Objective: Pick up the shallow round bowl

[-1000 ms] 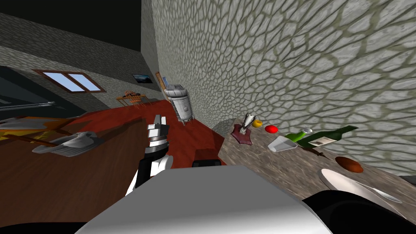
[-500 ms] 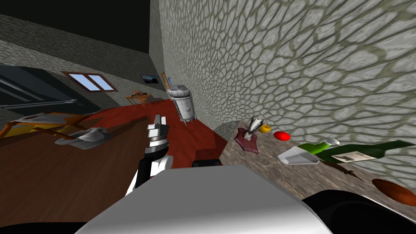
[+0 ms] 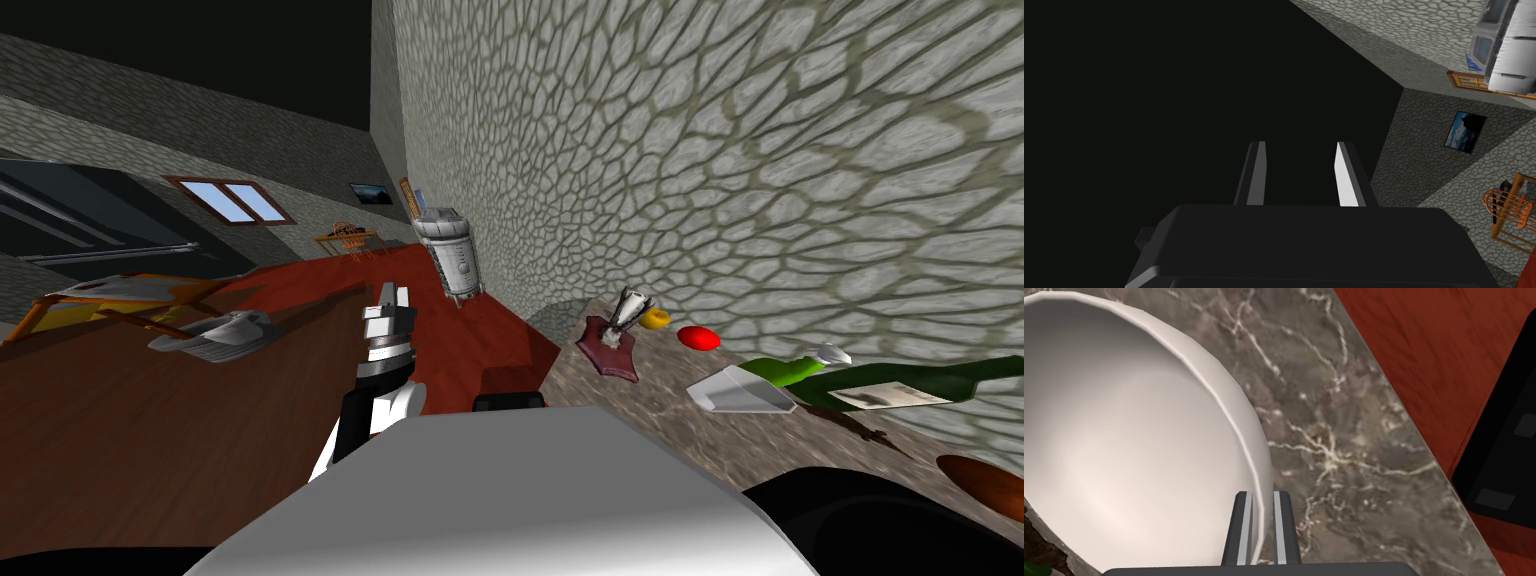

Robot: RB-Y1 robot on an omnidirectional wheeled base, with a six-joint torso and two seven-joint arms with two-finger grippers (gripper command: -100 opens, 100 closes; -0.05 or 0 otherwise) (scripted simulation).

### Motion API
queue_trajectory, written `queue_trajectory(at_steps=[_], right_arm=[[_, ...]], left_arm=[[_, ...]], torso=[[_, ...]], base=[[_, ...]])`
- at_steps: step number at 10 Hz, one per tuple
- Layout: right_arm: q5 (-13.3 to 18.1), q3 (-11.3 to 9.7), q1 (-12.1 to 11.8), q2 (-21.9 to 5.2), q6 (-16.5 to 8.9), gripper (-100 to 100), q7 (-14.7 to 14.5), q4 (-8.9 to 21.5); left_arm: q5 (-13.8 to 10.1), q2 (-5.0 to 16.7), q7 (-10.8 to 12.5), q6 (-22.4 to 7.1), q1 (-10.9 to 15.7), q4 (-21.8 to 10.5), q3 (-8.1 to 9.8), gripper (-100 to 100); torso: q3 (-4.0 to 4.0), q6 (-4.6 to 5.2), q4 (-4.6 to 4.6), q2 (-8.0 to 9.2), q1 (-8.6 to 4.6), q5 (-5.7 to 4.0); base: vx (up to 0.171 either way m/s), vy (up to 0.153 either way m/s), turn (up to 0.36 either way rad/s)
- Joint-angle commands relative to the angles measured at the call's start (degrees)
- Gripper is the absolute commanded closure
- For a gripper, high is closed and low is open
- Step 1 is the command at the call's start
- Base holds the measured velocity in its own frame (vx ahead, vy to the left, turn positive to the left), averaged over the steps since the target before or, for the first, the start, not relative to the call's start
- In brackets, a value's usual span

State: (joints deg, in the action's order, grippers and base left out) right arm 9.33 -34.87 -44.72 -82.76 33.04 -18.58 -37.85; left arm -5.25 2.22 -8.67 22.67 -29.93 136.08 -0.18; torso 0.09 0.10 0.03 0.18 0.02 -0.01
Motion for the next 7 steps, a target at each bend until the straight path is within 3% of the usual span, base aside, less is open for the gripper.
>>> queue_trajectory(at_steps=[1,3,4,5,6,7], right_arm=[[0.00,0.00,0.00,0.00,0.00,100,0.00,0.00],[-0.03,0.02,0.02,0.00,0.04,100,0.06,-0.01],[-0.02,0.02,0.01,0.00,0.05,0,0.06,-0.02],[-0.86,0.35,-1.30,-1.92,0.71,100,0.10,-0.79],[-0.58,0.27,-0.88,-1.27,0.30,100,0.15,-0.76],[-0.66,0.30,-1.01,-1.44,0.36,0,0.18,-0.83]], left_arm=[[0.00,0.00,0.00,0.00,0.00,0.00,0.00,0],[0.00,0.00,0.00,0.00,0.00,0.00,0.00,0],[0.00,0.00,0.00,0.00,0.00,0.00,0.00,0],[0.00,0.00,0.00,0.00,0.00,0.00,0.00,0],[0.00,0.00,0.00,0.00,0.00,0.00,0.00,0],[0.00,0.00,0.00,0.00,0.00,0.00,0.00,0]], torso=[[0.00,0.00,0.00,0.00,0.00,0.00],[-0.03,0.01,-0.02,-0.03,0.00,-0.01],[-0.02,0.01,-0.02,-0.03,0.00,-0.01],[-0.02,0.01,-0.01,-0.02,0.00,0.00],[0.00,0.05,-0.02,0.02,0.14,0.08],[0.01,0.02,-0.01,0.02,0.14,0.05]], base=[[0.000,0.000,0.000],[0.000,0.000,0.000],[0.000,0.000,0.000],[-0.010,0.033,-0.077],[-0.007,0.020,-0.026],[0.000,0.000,0.000]])
